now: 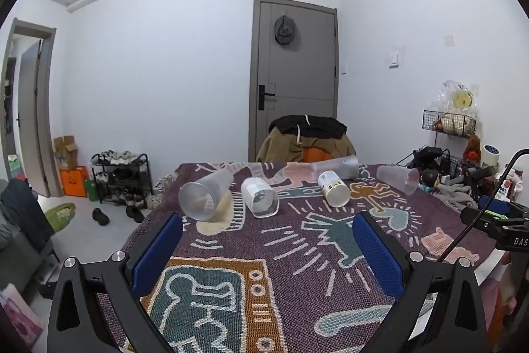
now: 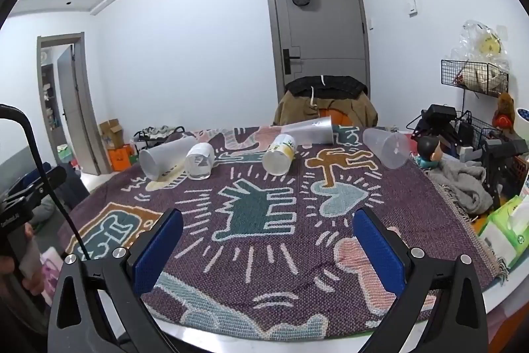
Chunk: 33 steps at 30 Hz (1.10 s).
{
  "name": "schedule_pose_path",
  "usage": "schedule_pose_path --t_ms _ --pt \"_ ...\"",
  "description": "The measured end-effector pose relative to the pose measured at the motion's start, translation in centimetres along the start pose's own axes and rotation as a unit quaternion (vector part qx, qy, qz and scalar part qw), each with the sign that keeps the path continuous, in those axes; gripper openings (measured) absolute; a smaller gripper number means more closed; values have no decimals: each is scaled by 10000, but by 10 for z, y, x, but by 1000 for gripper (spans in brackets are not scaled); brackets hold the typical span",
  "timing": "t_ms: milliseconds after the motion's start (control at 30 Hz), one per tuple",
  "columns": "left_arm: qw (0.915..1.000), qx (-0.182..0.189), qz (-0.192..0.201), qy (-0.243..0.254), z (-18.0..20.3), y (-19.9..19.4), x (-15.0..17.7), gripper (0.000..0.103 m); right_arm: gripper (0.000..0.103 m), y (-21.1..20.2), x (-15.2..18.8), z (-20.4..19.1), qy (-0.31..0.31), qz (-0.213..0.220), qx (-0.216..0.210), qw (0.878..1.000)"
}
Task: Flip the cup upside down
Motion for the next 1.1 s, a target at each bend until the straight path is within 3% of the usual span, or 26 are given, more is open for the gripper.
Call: schedule_pose_path --t_ms 500,1100 --pt "9999 165 -9 38 2 -2 0 103 103 -1 -1 2 -110 155 177 9997" --pt "10000 57 -13 -14 -1 -1 -1 103 103 3 1 -1 -201 101 223 9995"
Point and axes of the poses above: each gripper's, at about its wrist camera, not at the fingertips, and y roughly the way its jaws point, z to its right, x to its underside, the point moved 6 cm from there along y, roughly the way its jaws point, and after that the axes turned 10 degrees about x, right-handed, at the moved point
